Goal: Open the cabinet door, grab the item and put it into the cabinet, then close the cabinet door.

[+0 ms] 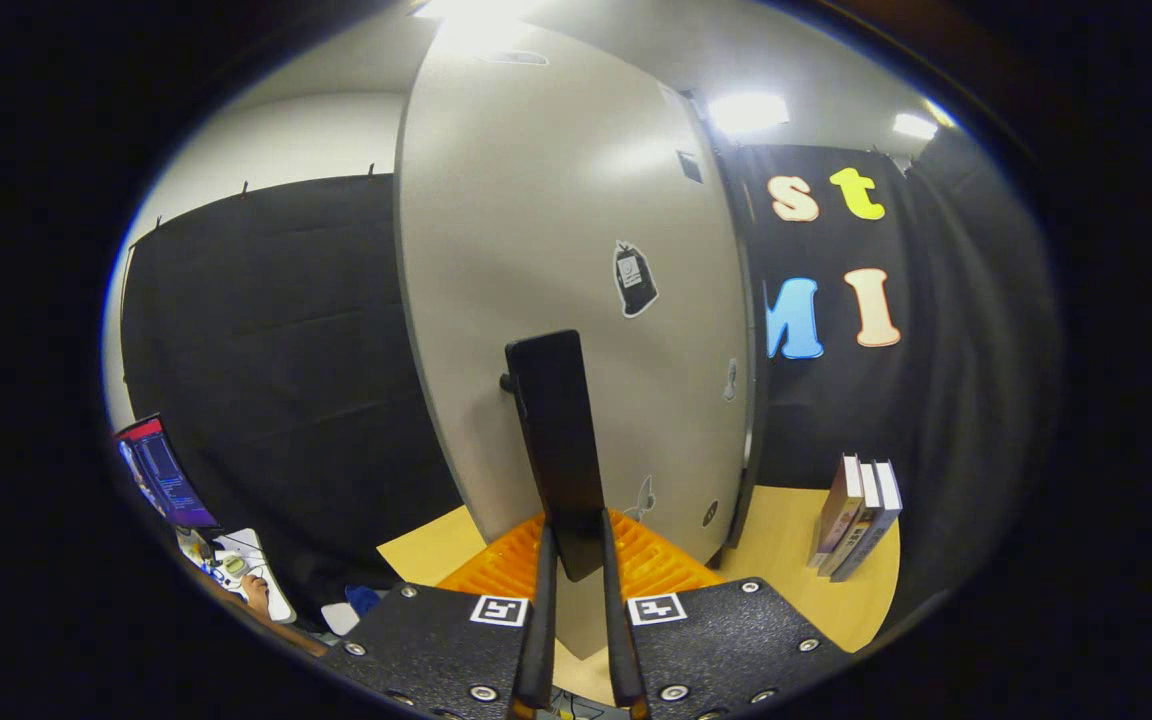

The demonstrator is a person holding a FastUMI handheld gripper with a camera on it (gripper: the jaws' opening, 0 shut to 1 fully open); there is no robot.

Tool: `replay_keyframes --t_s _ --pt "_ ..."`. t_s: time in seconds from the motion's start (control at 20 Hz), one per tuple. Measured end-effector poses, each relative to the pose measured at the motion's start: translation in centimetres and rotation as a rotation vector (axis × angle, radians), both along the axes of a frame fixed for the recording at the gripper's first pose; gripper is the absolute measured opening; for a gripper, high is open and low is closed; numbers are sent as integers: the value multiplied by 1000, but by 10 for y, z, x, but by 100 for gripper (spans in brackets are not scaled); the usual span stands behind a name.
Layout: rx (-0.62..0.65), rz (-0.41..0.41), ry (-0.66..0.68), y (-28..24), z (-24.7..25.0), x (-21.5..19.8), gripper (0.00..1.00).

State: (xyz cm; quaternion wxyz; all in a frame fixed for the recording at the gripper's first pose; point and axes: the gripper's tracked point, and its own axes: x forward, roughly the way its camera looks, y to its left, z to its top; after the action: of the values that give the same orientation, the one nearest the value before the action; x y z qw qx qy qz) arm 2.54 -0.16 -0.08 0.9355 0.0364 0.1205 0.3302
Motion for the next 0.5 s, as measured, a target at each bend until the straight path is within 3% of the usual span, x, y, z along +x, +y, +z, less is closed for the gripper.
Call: replay_keyframes --t_s 0.5 --pt "-33 -207 -71 -30 -1 21 22"
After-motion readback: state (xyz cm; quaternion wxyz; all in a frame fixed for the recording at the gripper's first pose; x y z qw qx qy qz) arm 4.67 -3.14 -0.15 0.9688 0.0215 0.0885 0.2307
